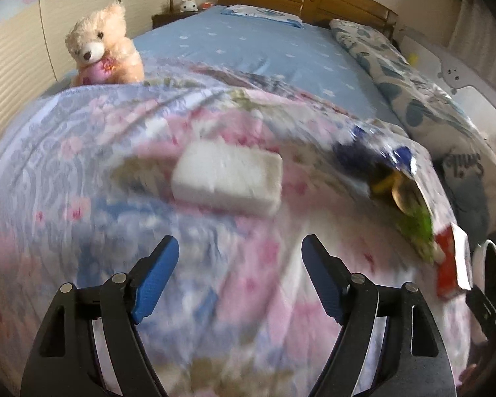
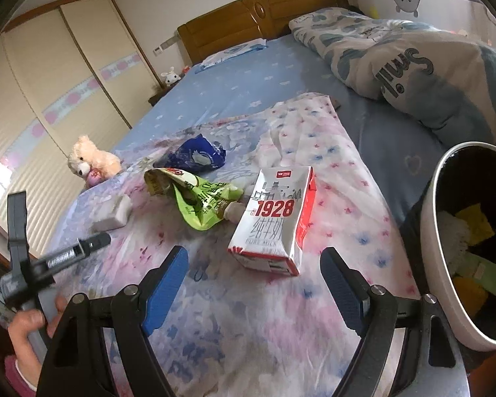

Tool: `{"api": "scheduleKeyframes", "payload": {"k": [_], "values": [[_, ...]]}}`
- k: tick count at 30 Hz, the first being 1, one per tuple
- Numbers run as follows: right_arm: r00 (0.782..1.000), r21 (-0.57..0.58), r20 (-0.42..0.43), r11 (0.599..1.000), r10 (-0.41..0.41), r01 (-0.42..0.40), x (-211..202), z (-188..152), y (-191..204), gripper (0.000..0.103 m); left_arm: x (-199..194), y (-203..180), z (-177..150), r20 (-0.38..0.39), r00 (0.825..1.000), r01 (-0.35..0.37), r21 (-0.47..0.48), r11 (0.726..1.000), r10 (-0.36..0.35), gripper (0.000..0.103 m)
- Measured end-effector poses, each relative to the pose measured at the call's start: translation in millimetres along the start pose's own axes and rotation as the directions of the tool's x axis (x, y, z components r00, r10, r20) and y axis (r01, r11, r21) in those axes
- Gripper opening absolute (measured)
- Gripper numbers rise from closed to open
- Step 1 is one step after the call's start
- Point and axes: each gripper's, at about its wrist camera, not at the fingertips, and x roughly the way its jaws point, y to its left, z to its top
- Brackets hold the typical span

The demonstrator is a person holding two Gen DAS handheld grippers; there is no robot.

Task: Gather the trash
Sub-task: 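Move both open tools back toward the remaining trash on the bed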

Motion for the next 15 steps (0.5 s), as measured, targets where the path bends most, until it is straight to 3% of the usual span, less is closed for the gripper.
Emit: {"api": "scheduleKeyframes", "payload": {"k": [13, 15], "values": [[0.998, -0.011, -0.049, 0.999, -0.043, 0.042, 31, 9, -1, 0.083, 43, -6, 21, -0.025, 0.997, -0.067, 0.026, 0.997, 0.067, 0.081], [0.997, -0.026, -0.053, 0.998, -0.059, 0.058, 35, 9, 0, 0.083, 42, -7, 21, -0.013, 0.997, -0.072, 0.033, 0.997, 0.073, 0.072]]}}
